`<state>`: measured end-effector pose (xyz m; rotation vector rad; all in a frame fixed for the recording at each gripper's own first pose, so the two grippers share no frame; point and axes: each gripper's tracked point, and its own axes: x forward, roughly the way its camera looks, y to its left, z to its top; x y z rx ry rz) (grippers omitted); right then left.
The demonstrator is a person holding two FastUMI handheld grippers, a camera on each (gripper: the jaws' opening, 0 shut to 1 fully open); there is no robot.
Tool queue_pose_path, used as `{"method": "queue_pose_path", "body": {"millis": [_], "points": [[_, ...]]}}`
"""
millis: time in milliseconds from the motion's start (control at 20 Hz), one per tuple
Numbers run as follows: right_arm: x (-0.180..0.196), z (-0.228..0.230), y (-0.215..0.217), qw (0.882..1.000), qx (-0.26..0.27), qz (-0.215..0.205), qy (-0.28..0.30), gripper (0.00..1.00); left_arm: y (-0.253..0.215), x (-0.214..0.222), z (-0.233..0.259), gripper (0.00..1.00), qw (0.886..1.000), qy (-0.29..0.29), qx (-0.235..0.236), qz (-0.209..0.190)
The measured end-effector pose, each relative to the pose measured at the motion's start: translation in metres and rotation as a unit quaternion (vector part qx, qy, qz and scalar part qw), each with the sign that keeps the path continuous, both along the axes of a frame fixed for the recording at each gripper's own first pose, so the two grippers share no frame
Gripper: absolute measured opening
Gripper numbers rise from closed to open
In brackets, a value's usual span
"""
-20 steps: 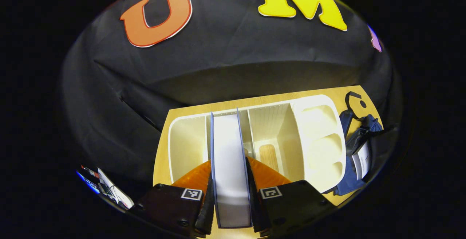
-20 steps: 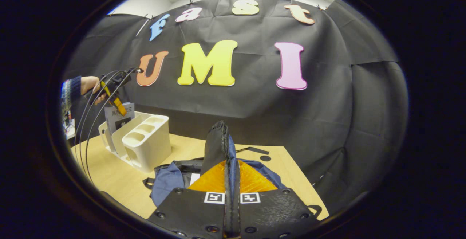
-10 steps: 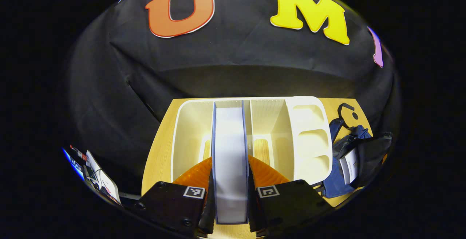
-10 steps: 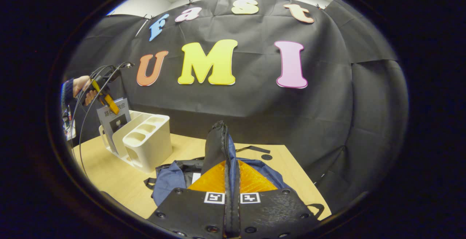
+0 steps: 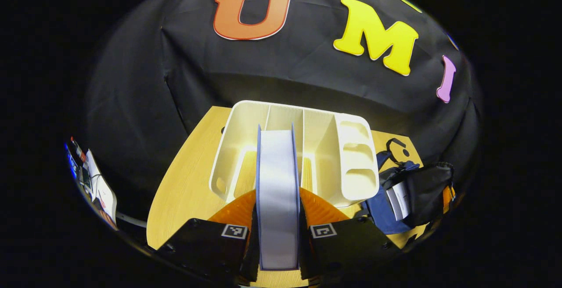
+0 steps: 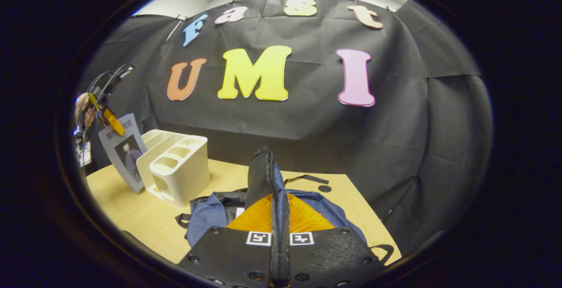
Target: Open the schoolbag, grab two books from the bookshelf and put them into the schoolbag.
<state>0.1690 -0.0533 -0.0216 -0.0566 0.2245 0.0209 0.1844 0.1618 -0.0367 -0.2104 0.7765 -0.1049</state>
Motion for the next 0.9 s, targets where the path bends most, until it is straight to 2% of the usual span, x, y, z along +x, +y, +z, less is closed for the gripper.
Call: {"method": "queue_pose_path", "body": {"millis": [150, 200, 250, 300, 450, 550, 600, 650, 850, 900], "points": [[-0.002, 0.0, 0.002, 1.0, 0.001, -0.004, 0.0, 0.01, 0.016, -0.03, 0.0, 0.38, 1.0, -0.012, -0.01, 0.011], [-0.002, -0.001, 0.002, 1.0, 0.002, -0.006, 0.0, 0.01, 0.02, -0.04, -0.001, 0.42, 1.0, -0.014, -0.017, 0.016], [-0.002, -0.003, 0.003, 1.0, 0.006, -0.006, 0.003, 0.01, 0.021, -0.051, -0.004, 0.42, 0.999, -0.012, -0.029, 0.019], [-0.001, -0.004, 0.006, 1.0, 0.011, -0.005, 0.005, 0.01, 0.024, -0.061, -0.007, 0.37, 0.999, -0.01, -0.043, 0.024], [0.001, -0.007, 0.012, 1.0, 0.01, -0.006, 0.015, 0.01, 0.022, -0.086, -0.021, 0.38, 0.995, -0.007, -0.097, 0.033], [0.002, -0.005, 0.018, 1.0, 0.007, -0.004, 0.015, 0.01, 0.021, -0.101, -0.025, 0.38, 0.99, -0.008, -0.138, 0.042], [0.003, -0.005, 0.019, 1.0, 0.005, -0.006, 0.016, 0.01, 0.019, -0.108, -0.027, 0.41, 0.986, -0.009, -0.159, 0.047], [0.002, -0.006, 0.02, 1.0, 0.002, -0.007, 0.018, 0.01, 0.019, -0.114, -0.027, 0.38, 0.982, -0.009, -0.181, 0.051], [0.001, -0.005, 0.023, 1.0, -0.009, -0.012, 0.02, 0.01, 0.015, -0.127, -0.027, 0.38, 0.966, -0.02, -0.25, 0.062], [0.0, -0.005, 0.023, 1.0, -0.011, -0.014, 0.021, 0.01, 0.01, -0.129, -0.028, 0.34, 0.96, -0.019, -0.271, 0.062]]}}
